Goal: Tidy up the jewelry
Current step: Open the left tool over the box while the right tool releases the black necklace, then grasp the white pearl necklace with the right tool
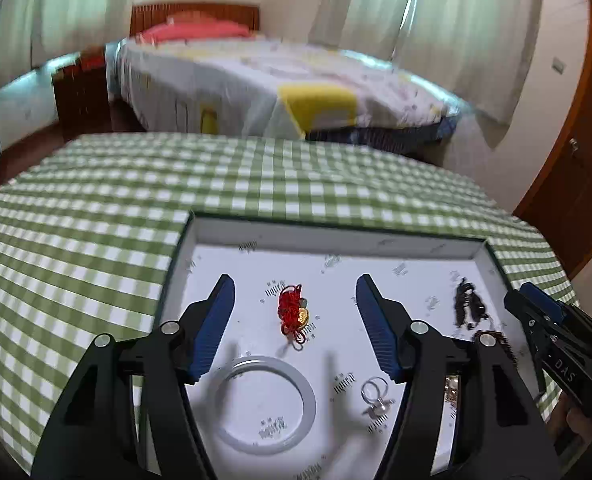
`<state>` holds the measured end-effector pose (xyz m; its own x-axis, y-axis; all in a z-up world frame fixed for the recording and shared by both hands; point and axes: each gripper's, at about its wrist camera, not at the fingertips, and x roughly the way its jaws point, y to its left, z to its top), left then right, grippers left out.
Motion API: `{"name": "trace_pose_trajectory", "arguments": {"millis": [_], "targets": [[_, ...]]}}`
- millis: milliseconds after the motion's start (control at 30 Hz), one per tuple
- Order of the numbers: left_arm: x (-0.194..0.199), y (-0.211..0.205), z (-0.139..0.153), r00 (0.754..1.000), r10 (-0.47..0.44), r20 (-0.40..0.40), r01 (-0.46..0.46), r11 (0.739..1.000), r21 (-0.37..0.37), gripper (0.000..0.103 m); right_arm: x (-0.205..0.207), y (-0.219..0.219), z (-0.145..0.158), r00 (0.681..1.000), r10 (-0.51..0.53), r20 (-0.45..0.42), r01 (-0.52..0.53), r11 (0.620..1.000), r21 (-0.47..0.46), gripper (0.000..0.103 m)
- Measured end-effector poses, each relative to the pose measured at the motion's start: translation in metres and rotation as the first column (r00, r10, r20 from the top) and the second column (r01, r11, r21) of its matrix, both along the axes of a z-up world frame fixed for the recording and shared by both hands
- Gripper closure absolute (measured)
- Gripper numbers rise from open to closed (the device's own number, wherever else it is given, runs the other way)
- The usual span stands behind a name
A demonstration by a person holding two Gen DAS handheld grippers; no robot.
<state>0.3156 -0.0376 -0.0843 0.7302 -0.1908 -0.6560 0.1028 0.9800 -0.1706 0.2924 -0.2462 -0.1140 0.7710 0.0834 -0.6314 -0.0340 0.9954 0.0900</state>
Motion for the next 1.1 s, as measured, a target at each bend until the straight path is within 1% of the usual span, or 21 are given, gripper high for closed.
{"name": "trace_pose_trajectory", "arguments": {"millis": [33,133,267,333,533,633,700,867,900,1000,1100], "targets": [[-0.008,0.001,0.004,1.0,0.004,0.027,-0.004,1.0,0.001,0.036,-0.004,0.001,0.002,1.0,-0.001,0.01,0.001,1.0,0.002,0.066],[-0.032,0.007,0.013,0.996,0.015,0.092,-0.016,1.0,0.015,0.034,-0.023,0.004,0.009,0.999,-0.004,0.041,0.004,1.0,0.002,0.064],[-0.06,0.014,0.018,0.991,0.027,0.128,-0.031,0.999,0.032,0.033,-0.049,0.009,0.009,0.998,-0.001,0.056,0.002,1.0,-0.01,0.063],[-0.071,0.018,0.018,0.991,0.034,0.133,-0.038,0.999,0.034,0.033,-0.062,0.01,0.007,0.999,-0.002,0.054,0.003,1.0,-0.006,0.063],[-0.108,0.033,0.01,0.99,0.069,0.121,-0.073,0.997,0.027,0.033,-0.095,0.015,-0.004,0.999,-0.001,0.047,0.001,1.0,-0.001,0.063],[-0.121,0.04,0.003,0.991,0.081,0.109,-0.086,0.995,0.043,0.033,-0.108,0.02,-0.013,0.999,0.009,0.039,-0.008,1.0,-0.004,0.062],[-0.13,0.043,-0.001,0.992,0.084,0.099,-0.09,0.995,0.048,0.033,-0.113,0.024,-0.018,0.999,0.016,0.03,-0.016,1.0,-0.006,0.059],[-0.152,0.049,-0.011,0.993,0.092,0.08,-0.097,0.993,0.063,0.033,-0.126,0.032,-0.035,0.999,0.037,-0.004,-0.037,0.999,-0.001,0.055],[-0.155,0.049,-0.013,0.993,0.094,0.075,-0.098,0.993,0.064,0.033,-0.127,0.033,-0.037,0.999,0.038,-0.006,-0.038,0.999,-0.002,0.052],[-0.164,0.051,-0.019,0.994,0.094,0.058,-0.098,0.993,0.068,0.033,-0.128,0.036,-0.041,0.999,0.048,-0.013,-0.048,0.999,-0.001,0.046],[-0.17,0.052,-0.026,0.995,0.092,0.039,-0.094,0.993,0.073,0.033,-0.128,0.04,-0.044,0.998,0.057,-0.024,-0.057,0.998,-0.012,0.044]]}}
